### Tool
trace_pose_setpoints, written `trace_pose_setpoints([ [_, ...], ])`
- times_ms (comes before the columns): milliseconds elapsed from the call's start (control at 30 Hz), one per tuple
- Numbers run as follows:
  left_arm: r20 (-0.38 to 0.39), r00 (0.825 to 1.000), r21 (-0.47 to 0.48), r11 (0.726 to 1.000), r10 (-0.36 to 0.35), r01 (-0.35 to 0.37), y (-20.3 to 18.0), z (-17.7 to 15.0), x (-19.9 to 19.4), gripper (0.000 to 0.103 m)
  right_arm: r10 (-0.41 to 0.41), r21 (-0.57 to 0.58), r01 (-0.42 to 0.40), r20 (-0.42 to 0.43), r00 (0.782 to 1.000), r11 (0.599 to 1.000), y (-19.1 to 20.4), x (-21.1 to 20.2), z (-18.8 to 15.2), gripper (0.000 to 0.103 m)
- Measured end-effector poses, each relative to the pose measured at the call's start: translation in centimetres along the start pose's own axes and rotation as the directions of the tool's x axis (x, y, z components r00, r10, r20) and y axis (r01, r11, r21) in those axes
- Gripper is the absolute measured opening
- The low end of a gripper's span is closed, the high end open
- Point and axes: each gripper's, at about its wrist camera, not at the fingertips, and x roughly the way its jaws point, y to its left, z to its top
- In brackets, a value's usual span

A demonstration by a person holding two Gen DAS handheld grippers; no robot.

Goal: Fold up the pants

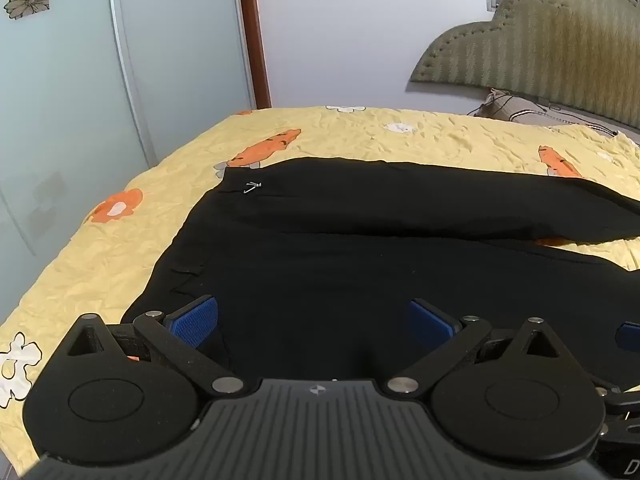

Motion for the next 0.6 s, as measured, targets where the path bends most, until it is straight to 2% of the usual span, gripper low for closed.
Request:
trace_pose_setpoints([
  [167,-0.009,1.000,-0.013,1.000,-0.007,0.007,0.4,0.1,0.0,0.103,-0.010,-0.010,0.010,-0.002,1.000,1.000,1.0,-0.2,0.3,0.103],
  [600,0.023,1.000,-0.018,1.000,-0.018,0.019,0.6,-0.5,-0.7,0.103,-0.057,-0.004,0.057,-0.014,0.998,0.998,0.0,1.2,-0.6,0.103],
])
